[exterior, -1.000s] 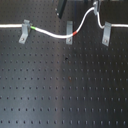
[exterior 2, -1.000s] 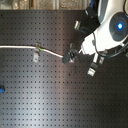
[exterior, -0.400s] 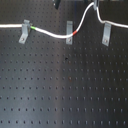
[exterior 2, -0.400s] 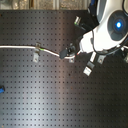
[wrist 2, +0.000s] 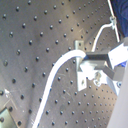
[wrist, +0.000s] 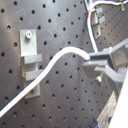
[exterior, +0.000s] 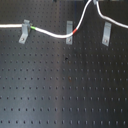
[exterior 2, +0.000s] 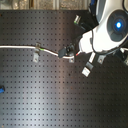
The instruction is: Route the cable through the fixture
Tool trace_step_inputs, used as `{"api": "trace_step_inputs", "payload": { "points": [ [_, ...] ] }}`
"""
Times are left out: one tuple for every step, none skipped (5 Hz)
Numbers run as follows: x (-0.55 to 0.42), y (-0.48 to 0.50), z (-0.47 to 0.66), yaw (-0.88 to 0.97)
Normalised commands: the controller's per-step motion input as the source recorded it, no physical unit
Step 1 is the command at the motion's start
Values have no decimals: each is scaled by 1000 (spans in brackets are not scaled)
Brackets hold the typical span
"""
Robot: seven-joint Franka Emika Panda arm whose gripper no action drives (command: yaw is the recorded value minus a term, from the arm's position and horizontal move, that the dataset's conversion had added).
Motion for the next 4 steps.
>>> {"api": "trace_step_inputs", "payload": {
  "points": [
    [58, 23, -397, 194],
    [177, -117, -225, 29],
    [250, -351, -5, -203],
    [214, -386, -4, -177]
  ]
}}
